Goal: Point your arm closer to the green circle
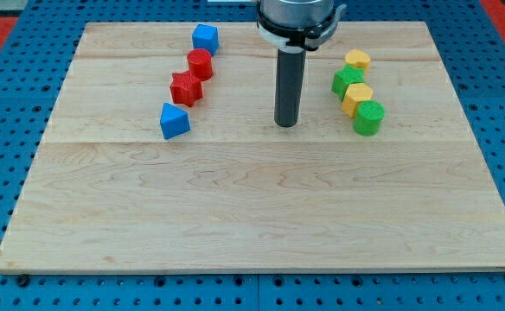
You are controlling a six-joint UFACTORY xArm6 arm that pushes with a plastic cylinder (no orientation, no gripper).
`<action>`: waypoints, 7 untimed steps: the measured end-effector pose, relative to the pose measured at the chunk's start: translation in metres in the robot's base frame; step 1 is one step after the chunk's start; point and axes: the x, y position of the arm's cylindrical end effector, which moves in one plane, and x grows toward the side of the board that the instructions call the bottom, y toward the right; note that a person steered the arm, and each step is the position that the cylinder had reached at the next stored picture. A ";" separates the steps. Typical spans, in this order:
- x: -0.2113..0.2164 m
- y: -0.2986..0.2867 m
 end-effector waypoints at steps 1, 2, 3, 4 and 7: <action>0.000 0.000; 0.001 0.000; 0.015 0.015; 0.033 0.034; 0.033 0.055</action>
